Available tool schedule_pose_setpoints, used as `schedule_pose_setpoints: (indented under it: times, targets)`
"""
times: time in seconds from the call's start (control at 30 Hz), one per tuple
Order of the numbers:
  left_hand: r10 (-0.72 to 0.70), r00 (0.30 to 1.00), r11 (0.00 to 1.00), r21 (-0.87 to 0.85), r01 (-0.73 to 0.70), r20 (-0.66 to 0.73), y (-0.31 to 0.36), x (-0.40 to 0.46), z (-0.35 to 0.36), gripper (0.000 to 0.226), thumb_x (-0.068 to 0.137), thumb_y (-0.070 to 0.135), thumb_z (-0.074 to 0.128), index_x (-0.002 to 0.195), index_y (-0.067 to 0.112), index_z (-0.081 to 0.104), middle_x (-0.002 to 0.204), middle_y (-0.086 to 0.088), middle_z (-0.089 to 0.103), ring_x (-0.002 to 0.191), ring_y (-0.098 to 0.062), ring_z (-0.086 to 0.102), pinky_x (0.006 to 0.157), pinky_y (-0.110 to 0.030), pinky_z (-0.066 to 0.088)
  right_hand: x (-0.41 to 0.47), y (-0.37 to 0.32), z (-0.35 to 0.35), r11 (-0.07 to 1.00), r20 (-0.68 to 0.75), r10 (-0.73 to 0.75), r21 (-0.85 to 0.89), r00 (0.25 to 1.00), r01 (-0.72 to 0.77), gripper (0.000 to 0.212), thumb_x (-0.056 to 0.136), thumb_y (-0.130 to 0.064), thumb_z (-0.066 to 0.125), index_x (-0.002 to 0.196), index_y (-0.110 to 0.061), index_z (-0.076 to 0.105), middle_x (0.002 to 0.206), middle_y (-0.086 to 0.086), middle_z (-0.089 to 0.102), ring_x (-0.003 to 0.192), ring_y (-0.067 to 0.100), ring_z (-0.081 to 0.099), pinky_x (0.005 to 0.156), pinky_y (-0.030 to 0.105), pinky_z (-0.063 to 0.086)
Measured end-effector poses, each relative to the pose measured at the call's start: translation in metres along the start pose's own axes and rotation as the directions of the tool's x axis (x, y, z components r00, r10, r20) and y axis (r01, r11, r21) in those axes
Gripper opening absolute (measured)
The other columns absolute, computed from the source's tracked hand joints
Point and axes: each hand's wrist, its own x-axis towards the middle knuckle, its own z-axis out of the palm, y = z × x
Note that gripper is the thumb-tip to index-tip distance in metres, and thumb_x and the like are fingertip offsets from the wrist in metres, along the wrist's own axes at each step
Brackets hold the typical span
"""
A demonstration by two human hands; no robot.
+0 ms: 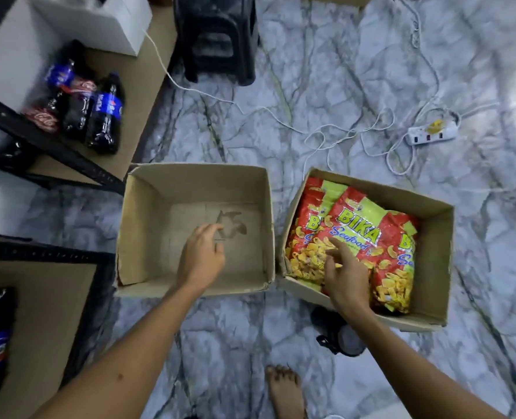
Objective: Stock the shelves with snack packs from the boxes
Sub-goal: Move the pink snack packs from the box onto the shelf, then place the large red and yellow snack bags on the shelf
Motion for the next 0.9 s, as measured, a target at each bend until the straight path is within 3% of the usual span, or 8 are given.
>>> schedule_pose_setpoints:
  times: [0.07,0.2,0.3,0.43,0.57,0.67,0.77,0.9]
  targets:
    - [0.074,0.996,0.997,-0.03,-0.072,0.047,0.031,-0.004,0.007,0.034,0.085,0.004,0.055,0.117,0.013,0.065,0.118,-0.009,0.064,0.105,-0.029,0.06,0.09,-0.035,0.045,0.005,0.028,-0.031,0.996,-0.12,0.023,-0.081,0.993,-0.033,0.039,0.094,-0.01,0.053,0.132,-0.02,0.058,0.112,0.009,0.07,0.086,0.031,0.064,0.076,0.037,0.049]
    - [0.169,0.974,0.985,-0.063,-0.161,0.151,0.094,0.005,0.02,0.034,0.09,0.007,0.054,0.124,0.012,0.06,0.11,-0.009,0.066,0.094,-0.024,0.062,0.083,-0.032,0.048,0.024,0.09,-0.099,0.941,-0.284,0.117,-0.274,0.952,-0.197,0.056,0.086,-0.008,0.054,0.141,-0.018,0.047,0.138,0.02,0.049,0.116,0.045,0.049,0.095,0.05,0.044]
    - [0.128,0.968,0.991,-0.05,-0.12,0.217,0.135,0.017,0.038,0.05,0.09,0.011,0.058,0.138,0.022,0.046,0.117,-0.005,0.066,0.089,-0.019,0.059,0.078,-0.032,0.048,0.035,0.122,-0.141,0.912,-0.172,0.344,-0.172,0.923,-0.372,0.075,0.087,-0.011,0.059,0.152,-0.027,0.025,0.149,0.021,0.038,0.125,0.047,0.045,0.095,0.051,0.042]
    - [0.022,0.945,0.999,0.018,-0.029,0.326,0.165,0.03,0.075,0.069,0.091,0.008,0.059,0.148,0.027,0.025,0.113,-0.009,0.063,0.072,-0.012,0.051,0.056,-0.023,0.04,0.033,0.157,-0.164,0.893,-0.07,0.449,-0.015,0.891,-0.451,0.082,0.09,-0.015,0.059,0.155,-0.033,0.011,0.133,0.024,0.055,0.11,0.045,0.057,0.082,0.044,0.045]
    - [-0.021,0.959,0.994,0.108,-0.01,0.283,0.179,0.037,0.107,0.065,0.096,0.008,0.051,0.149,0.035,0.025,0.116,-0.009,0.063,0.06,-0.008,0.044,0.046,-0.02,0.028,0.031,0.183,-0.173,0.859,-0.131,0.506,-0.014,0.852,-0.512,0.075,0.091,-0.012,0.053,0.152,-0.039,0.02,0.134,0.021,0.056,0.114,0.044,0.056,0.087,0.045,0.047]
    - [-0.036,0.968,0.996,0.085,0.015,0.249,0.181,0.047,0.122,0.06,0.096,0.007,0.051,0.145,0.038,0.035,0.118,-0.004,0.065,0.057,-0.002,0.039,0.045,-0.018,0.031,0.036,0.197,-0.179,0.865,-0.155,0.5,0.038,0.852,-0.5,0.078,0.086,0.0,0.051,0.151,-0.036,0.028,0.134,0.018,0.057,0.112,0.042,0.057,0.086,0.044,0.049]
    - [-0.01,0.97,1.0,0.028,0.004,0.243,0.172,0.045,0.127,0.058,0.096,0.009,0.053,0.141,0.043,0.041,0.115,0.002,0.067,0.06,-0.002,0.047,0.047,-0.019,0.037,0.03,0.211,-0.178,0.863,-0.16,0.506,0.096,0.848,-0.497,0.083,0.079,0.01,0.046,0.149,-0.032,0.036,0.132,0.014,0.061,0.112,0.037,0.059,0.078,0.032,0.045]
    - [0.0,0.962,0.998,-0.059,0.017,0.273,0.17,0.032,0.127,0.056,0.097,0.014,0.054,0.142,0.044,0.04,0.076,0.008,0.056,0.054,-0.016,0.049,0.049,-0.025,0.039,0.013,0.219,-0.174,0.838,-0.214,0.546,0.167,0.81,-0.52,0.083,0.076,0.013,0.041,0.146,-0.033,0.042,0.125,0.011,0.065,0.105,0.034,0.061,0.071,0.033,0.045]
